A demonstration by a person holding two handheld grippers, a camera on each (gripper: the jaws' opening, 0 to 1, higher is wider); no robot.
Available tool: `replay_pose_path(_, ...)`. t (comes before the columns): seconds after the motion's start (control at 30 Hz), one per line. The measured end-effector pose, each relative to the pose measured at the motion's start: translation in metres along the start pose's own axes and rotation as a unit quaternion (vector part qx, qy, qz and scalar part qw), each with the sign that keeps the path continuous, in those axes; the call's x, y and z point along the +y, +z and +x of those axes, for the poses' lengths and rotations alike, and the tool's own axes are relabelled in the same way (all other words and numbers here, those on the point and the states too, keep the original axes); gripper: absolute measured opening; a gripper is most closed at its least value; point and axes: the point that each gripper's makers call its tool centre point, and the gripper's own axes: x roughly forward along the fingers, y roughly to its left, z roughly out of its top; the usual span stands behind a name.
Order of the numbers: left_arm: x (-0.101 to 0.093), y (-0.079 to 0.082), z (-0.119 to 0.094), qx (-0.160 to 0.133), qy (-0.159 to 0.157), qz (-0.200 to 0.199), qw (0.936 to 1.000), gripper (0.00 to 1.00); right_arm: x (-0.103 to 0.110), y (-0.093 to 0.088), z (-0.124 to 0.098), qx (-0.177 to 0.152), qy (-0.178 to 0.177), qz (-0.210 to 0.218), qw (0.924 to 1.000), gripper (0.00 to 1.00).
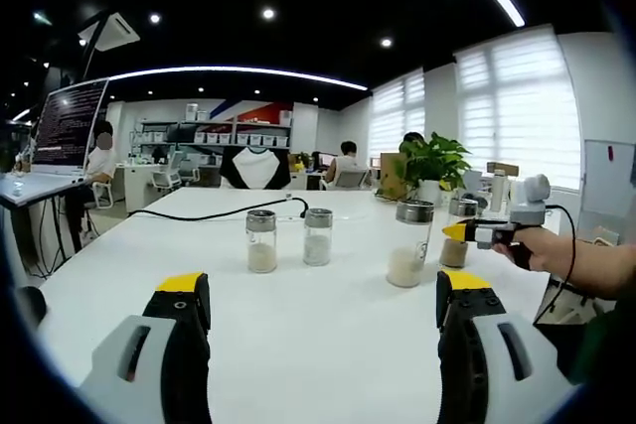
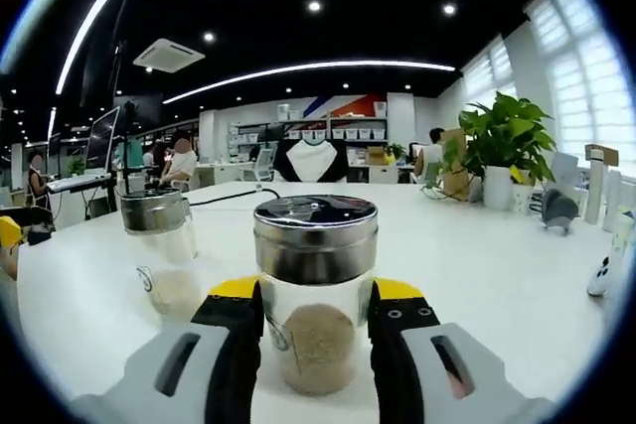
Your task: Rotate the seasoning bottle until the label or dispensing opening points toward the visible target arrow and the bottle remains upright within the marked orientation range
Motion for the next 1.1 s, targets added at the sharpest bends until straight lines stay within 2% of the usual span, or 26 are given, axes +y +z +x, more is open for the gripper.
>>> replay_pose_path(0.57,0.000,-0.006,0.002,0.005,-0.005,-0.003,1.0000,1.00,0.002,-0.001,-0.002,0.009,0.026,-0.011,0.9996,0.39)
replay_pose_path(0.87,0.004,-0.006,0.000,0.003,-0.002,-0.011,0.9999,1.00,0.005,0.000,-0.003,0.011,0.065,-0.016,0.9977,0.39)
replay_pose_path(0.93,0.004,-0.002,-0.001,-0.007,-0.004,-0.028,0.9996,1.00,0.006,0.000,-0.004,0.011,0.074,-0.016,0.9971,0.39)
replay_pose_path(1.1,0.003,0.005,-0.002,-0.017,-0.010,-0.035,0.9992,1.00,0.008,0.000,-0.005,0.011,0.095,-0.017,0.9953,0.39)
